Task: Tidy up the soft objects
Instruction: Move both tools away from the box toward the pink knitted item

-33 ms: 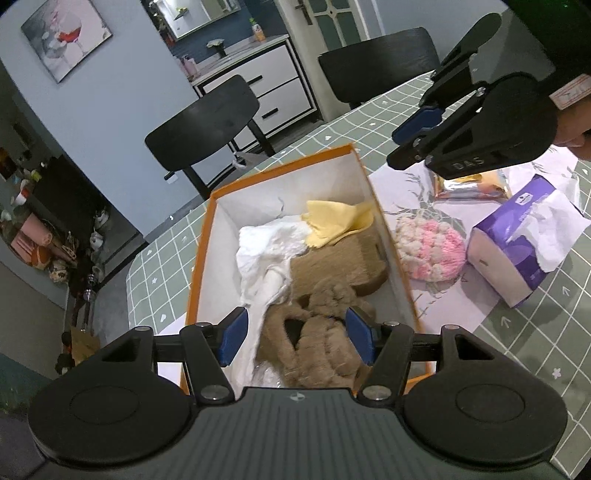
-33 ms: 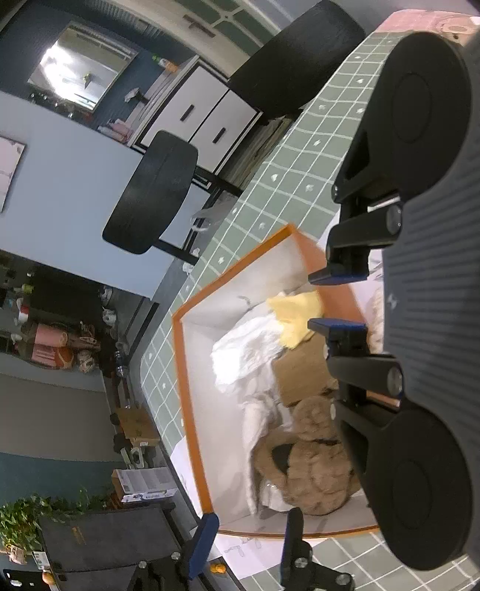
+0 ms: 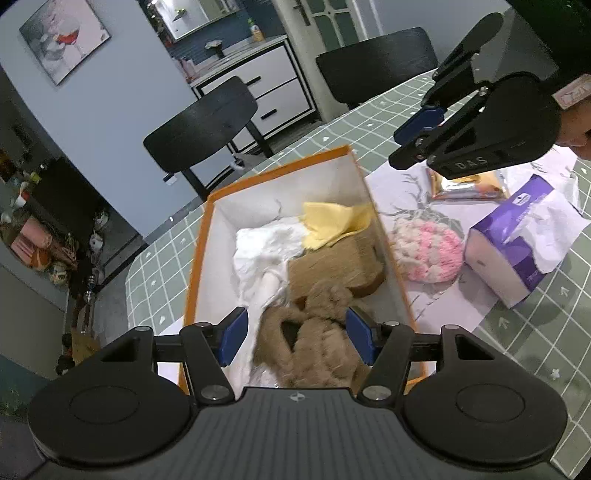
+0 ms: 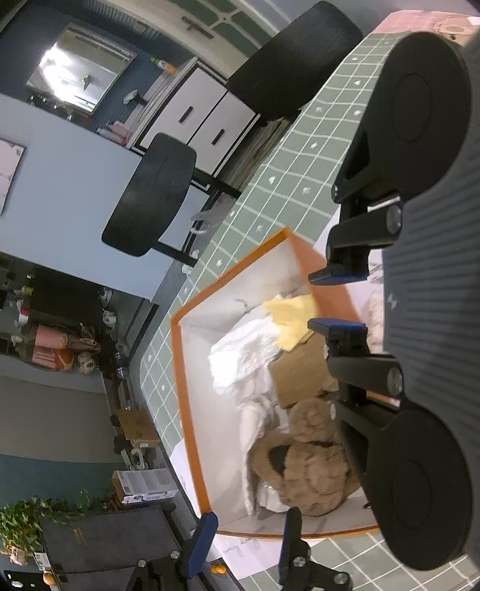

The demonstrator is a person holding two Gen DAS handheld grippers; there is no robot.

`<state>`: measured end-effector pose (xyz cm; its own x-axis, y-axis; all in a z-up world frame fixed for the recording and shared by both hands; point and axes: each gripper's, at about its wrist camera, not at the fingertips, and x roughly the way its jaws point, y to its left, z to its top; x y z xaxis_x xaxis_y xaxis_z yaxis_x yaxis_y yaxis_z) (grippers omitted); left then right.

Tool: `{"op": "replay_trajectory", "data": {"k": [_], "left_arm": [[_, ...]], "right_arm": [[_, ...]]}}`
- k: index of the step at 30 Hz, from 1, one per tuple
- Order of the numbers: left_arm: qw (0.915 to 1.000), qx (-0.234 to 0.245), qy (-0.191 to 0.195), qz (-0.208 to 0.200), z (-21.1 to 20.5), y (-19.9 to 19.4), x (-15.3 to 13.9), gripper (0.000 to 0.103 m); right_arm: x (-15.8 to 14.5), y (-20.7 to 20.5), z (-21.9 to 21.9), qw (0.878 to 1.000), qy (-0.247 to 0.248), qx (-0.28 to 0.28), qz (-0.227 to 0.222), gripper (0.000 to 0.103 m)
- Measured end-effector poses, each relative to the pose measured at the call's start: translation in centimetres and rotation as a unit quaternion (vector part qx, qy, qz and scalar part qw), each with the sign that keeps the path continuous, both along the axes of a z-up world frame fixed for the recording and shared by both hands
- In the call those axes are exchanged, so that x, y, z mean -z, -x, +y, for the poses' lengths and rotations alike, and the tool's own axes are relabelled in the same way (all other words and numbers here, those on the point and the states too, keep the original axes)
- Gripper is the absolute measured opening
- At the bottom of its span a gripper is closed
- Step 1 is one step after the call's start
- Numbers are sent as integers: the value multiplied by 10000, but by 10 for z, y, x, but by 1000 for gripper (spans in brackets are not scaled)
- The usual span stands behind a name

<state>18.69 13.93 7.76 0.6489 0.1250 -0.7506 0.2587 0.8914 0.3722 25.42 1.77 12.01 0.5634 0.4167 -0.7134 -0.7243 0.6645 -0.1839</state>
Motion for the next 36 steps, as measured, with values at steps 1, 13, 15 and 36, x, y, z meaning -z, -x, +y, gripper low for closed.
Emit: {"op": "replay_trajectory", "data": {"k": [1, 13, 15, 36], "left_arm": [[10000, 36, 4, -3, -4, 0, 0, 72], [9991, 359, 210, 24, -37, 13, 13, 73], [9986, 439, 293, 46, -44, 17, 17, 73], [9918, 1069, 452, 541, -109, 34, 89, 75]], "right_arm": [[0, 2, -6, 10000, -21, 15, 10, 16], [17, 31, -99, 9992, -265, 259, 165, 17], [24, 39, -116, 9986, -361, 264, 282, 17], [84, 117, -228, 9909, -834, 498, 936, 22]]}}
